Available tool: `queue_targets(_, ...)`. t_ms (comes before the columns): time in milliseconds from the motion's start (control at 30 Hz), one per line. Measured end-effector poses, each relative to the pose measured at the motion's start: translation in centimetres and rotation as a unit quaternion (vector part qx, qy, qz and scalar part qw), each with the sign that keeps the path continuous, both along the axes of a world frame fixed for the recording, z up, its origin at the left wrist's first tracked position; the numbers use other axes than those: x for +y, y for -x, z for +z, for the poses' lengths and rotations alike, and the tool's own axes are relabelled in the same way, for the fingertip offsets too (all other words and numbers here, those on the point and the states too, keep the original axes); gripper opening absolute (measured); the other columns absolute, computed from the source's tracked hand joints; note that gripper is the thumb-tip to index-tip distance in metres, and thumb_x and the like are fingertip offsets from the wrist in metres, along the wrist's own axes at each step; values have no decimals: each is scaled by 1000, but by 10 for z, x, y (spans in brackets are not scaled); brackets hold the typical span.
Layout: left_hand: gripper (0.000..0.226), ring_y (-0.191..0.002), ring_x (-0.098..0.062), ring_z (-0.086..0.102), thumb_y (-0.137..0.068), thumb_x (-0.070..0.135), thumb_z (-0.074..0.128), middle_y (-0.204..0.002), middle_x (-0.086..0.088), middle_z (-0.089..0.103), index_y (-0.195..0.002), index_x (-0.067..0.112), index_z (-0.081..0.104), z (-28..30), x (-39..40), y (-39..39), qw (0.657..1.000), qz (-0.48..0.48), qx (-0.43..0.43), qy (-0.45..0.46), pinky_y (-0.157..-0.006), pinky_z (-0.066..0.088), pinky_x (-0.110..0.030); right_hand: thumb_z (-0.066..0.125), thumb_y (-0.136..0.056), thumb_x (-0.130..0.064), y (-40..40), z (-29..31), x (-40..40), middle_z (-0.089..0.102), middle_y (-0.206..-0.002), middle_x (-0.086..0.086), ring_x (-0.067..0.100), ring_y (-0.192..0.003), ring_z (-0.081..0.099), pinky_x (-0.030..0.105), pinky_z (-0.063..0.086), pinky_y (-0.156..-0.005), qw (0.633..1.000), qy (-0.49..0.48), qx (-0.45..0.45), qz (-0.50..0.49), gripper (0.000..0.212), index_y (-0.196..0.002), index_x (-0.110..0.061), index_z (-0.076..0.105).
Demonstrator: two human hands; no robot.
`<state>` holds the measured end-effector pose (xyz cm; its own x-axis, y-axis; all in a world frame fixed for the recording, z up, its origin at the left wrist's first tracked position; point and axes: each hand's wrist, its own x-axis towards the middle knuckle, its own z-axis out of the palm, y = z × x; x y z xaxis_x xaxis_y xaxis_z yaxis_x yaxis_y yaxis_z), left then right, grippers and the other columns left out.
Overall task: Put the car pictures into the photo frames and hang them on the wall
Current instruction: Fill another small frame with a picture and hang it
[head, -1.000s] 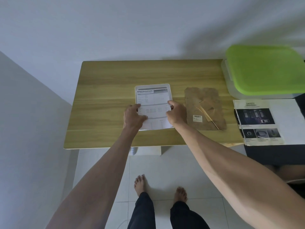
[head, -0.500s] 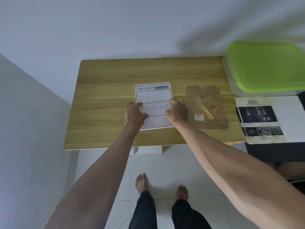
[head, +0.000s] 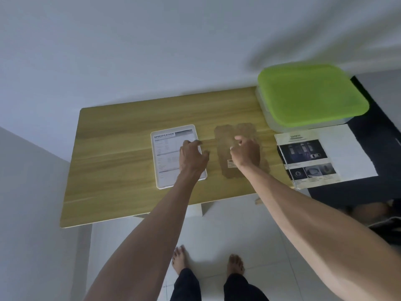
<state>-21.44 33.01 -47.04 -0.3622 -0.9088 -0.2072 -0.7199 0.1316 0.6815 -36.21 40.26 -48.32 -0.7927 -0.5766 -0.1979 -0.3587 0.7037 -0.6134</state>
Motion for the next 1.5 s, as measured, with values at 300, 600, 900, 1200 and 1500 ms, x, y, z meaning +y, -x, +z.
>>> queue_targets(300, 80, -134, -38, 41, -80, 29, 73, -142, -20, 38, -150, 21, 36, -14, 52, 76, 991, -37, -27, -128, -108, 42, -45, 60, -95, -20, 62, -15, 45, 61, -137, 6, 29, -122, 60, 37, 52, -99, 999, -40, -21, -25, 43, -138, -21, 60)
queue_targets(600, 72, -135, -35, 35, -78, 19, 77, -145, -15, 34, -142, 30, 46, -12, 53, 101, 973, 118, 9, -197, -114, 32, -47, 68, -87, -18, 83, -23, 50, 53, -142, 13, 31, -123, 58, 32, 47, -97, 996, -30, -83, -4, 58, -142, -23, 55)
queue_targets(900, 59, -118, -24, 61, -74, -1, 62, -127, -5, 68, -129, 19, 68, -18, 58, 90, 972, 149, 91, -157, -104, 50, -40, 81, -80, -17, 94, -20, 63, 46, -138, 16, 28, -118, 58, 27, 44, -98, 992, 16, -121, 35, 71, -145, -26, 52)
queue_targets(1200, 68, -104, -17, 65, -71, 4, 81, -121, -3, 64, -134, 22, 64, -2, 47, 68, 966, 86, 191, -154, -96, 55, -35, 78, -81, -4, 82, 13, 58, 57, -144, 6, 21, -133, 52, 28, 41, -109, 984, 94, -145, 37, 71, -146, -16, 52)
queue_targets(1500, 72, -103, -20, 66, -70, 7, 85, -124, -7, 66, -137, 19, 61, 11, 9, -17, 970, 131, 184, -97, -88, 57, -35, 83, -73, -16, 12, 34, 12, 65, -135, -2, 13, -119, 62, 19, 45, -94, 980, 100, -142, 100, 70, -139, -21, 60)
